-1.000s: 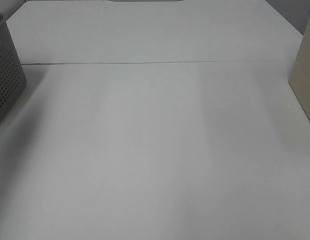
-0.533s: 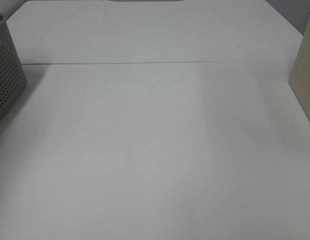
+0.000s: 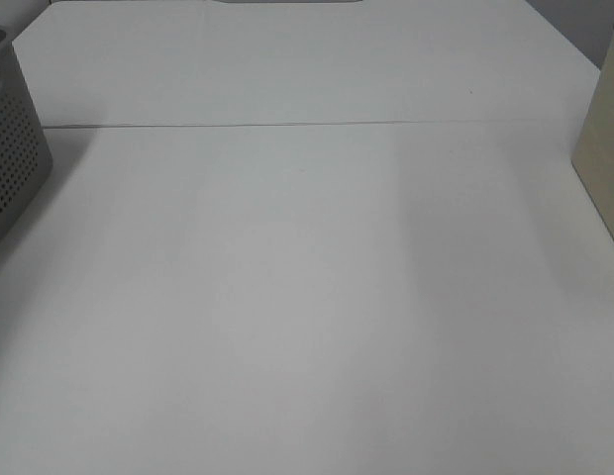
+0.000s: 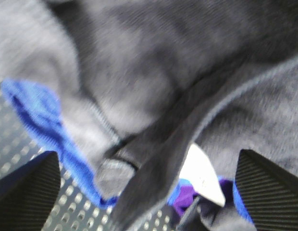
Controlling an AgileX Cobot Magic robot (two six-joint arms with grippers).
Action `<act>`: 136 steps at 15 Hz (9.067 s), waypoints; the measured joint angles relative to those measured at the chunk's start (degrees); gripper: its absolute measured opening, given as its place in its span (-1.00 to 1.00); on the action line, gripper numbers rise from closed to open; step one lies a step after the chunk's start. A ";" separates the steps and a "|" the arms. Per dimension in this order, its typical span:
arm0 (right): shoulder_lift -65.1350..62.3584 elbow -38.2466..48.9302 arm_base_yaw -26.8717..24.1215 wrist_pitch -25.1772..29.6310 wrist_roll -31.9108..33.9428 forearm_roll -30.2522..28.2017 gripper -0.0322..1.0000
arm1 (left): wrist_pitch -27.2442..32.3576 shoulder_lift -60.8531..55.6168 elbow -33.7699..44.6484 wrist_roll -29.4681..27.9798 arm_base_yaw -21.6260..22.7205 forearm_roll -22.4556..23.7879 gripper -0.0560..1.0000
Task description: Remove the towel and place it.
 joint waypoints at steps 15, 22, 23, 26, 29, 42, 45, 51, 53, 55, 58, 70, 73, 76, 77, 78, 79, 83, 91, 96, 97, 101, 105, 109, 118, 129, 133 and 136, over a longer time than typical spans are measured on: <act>0.00 0.00 0.00 0.00 0.00 0.40 0.47 | 1.26 1.49 0.00 0.46 0.00 -2.23 0.09; 0.00 0.00 0.00 0.00 0.00 0.40 0.47 | 6.30 1.49 -0.06 -0.86 1.60 -1.83 -0.24; 0.00 0.00 0.00 0.00 0.00 0.40 0.47 | 5.96 1.49 -0.06 -0.86 1.72 -1.78 -0.24; 0.00 0.00 0.00 0.00 0.00 0.40 0.47 | 3.27 1.49 -0.06 -1.03 1.78 -1.60 -0.34; 0.00 0.00 0.00 0.00 0.00 0.40 0.47 | 4.76 1.49 -0.06 -1.03 1.78 1.03 -0.88; 0.00 0.00 0.00 0.00 0.00 0.40 0.47 | 7.91 -16.84 -0.57 -25.21 1.55 -7.16 -0.89; 0.00 0.00 0.00 0.00 0.00 0.40 0.47 | 7.96 -22.35 -0.57 -26.01 1.55 -8.59 -0.89; 0.00 0.00 0.00 0.00 0.00 0.40 0.47 | 7.91 -33.12 -0.57 -27.39 -5.16 -11.97 -0.89; 0.00 0.00 0.00 0.00 0.00 0.40 0.47 | 5.96 -36.90 -0.57 -27.56 -11.75 -12.03 -0.89; 0.00 0.00 0.00 0.00 0.00 0.40 0.47 | 5.10 -39.30 -0.86 -27.62 -16.33 -12.09 -0.89; 0.00 0.00 0.00 0.00 0.00 0.40 0.47 | 5.16 -40.45 -3.84 -27.79 -23.15 -12.03 -0.89; 37.93 -2.06 0.00 -24.75 -62.45 56.67 0.47 | 5.73 -40.57 -6.36 -23.95 -44.06 -12.03 -0.89; 52.31 -2.06 0.00 -17.82 -90.58 81.59 0.47 | 7.16 -40.57 -6.36 -17.70 -48.53 -12.03 -0.89; 69.10 -4.18 0.00 -5.33 -110.81 94.60 0.47 | 9.45 -40.57 -6.36 -11.40 -51.05 -12.03 -0.89; 73.40 -5.96 0.00 -1.09 -113.50 95.05 0.47 | 9.68 -40.57 -6.36 -9.34 -51.62 -12.03 -0.89; 77.52 -8.48 0.11 2.69 -114.94 95.28 0.47 | 9.68 -40.57 -6.36 -7.33 -52.25 -12.15 -0.89; 81.76 -10.89 1.15 4.41 -115.74 95.63 0.47 | 9.51 -40.57 -6.36 -5.79 -52.88 -12.61 -0.89; 93.62 -20.34 11.46 5.50 -114.94 95.86 0.47 | 6.82 -40.57 -6.36 -4.53 -53.51 -15.18 -0.89; 104.85 -33.69 16.04 2.01 -106.40 91.27 0.47 | 5.44 -40.57 -6.36 -4.01 -53.51 -17.07 -0.89; 105.48 -34.03 21.26 2.46 -105.02 88.58 0.47 | 3.95 -39.99 -6.36 -3.55 -53.51 -16.90 -0.89; 105.48 -34.03 21.26 2.46 -104.85 88.52 0.47 | 3.95 -39.53 -6.36 -3.55 -53.51 -16.44 -0.89; 105.48 -34.03 21.26 2.46 -104.68 87.49 0.30 | 4.18 -38.96 -6.36 -3.55 -53.51 -15.36 -0.89; 105.48 -34.03 21.26 1.60 -104.68 88.29 -0.28 | 5.79 -38.50 -6.36 -3.61 -53.51 -15.53 -0.89; 105.48 -34.03 21.26 -0.06 -103.65 88.41 -0.83 | 5.84 -38.22 -6.36 -3.78 -53.51 -18.96 -0.89; 103.02 -34.03 20.91 -7.16 -86.34 87.26 -0.93 | 5.44 -36.96 -6.42 -6.93 -53.51 -19.25 -0.89; 91.96 -66.23 16.62 -4.35 -17.02 23.72 -0.93 | -16.56 -32.31 -6.53 -13.64 -53.51 -17.36 -0.89; 94.14 -82.79 16.62 -0.57 -4.98 0.74 -0.93 | -27.96 -30.54 -6.53 -15.64 -53.51 -17.36 -0.89; 96.89 -92.19 16.56 -0.69 -4.47 -4.41 -0.93 | -33.40 -29.28 -6.53 -15.76 -52.71 -17.53 -0.89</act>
